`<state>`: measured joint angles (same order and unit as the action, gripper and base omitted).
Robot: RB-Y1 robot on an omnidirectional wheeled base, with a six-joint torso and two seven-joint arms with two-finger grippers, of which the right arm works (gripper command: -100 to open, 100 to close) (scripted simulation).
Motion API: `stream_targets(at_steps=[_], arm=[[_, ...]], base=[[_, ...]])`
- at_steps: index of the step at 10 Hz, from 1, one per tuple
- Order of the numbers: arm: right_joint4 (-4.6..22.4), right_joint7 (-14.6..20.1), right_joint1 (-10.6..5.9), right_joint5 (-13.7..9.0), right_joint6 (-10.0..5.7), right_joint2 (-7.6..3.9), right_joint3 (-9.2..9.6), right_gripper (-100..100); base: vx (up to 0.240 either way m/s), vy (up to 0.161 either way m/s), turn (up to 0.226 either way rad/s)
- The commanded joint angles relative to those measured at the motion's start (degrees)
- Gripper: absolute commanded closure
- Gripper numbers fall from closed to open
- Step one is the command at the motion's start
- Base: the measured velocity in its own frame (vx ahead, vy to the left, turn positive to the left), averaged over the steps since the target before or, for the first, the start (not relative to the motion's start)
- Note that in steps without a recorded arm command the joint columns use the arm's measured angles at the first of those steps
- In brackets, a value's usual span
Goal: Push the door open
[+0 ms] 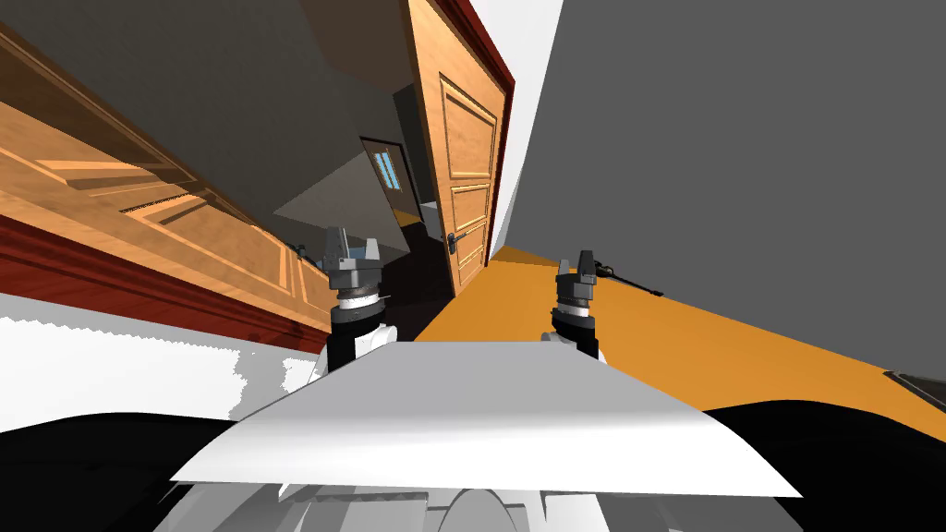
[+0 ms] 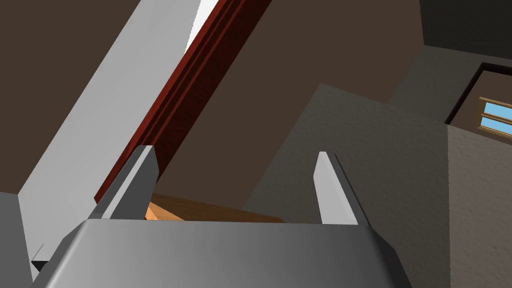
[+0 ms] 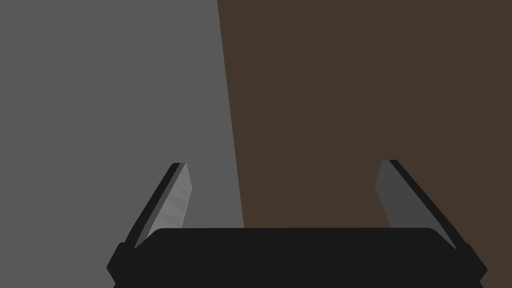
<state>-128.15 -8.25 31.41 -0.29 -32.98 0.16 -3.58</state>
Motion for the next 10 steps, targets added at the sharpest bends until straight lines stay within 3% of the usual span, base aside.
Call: stream_targets(at_steps=[1, 4, 10], arm=[[2.13, 0.19, -1.40, -0.14, 0.07, -0.35, 0.22, -100], [5.32, 0.48, -3.50, -0.34, 0.17, -0.81, 0.55, -100], [15.43, 1.40, -10.20, -0.99, 0.49, -1.92, 1.59, -100]], base=[[0.050, -0.023, 0.102], [0.078, -0.053, 0.094], [0.085, -0.058, 0.125]])
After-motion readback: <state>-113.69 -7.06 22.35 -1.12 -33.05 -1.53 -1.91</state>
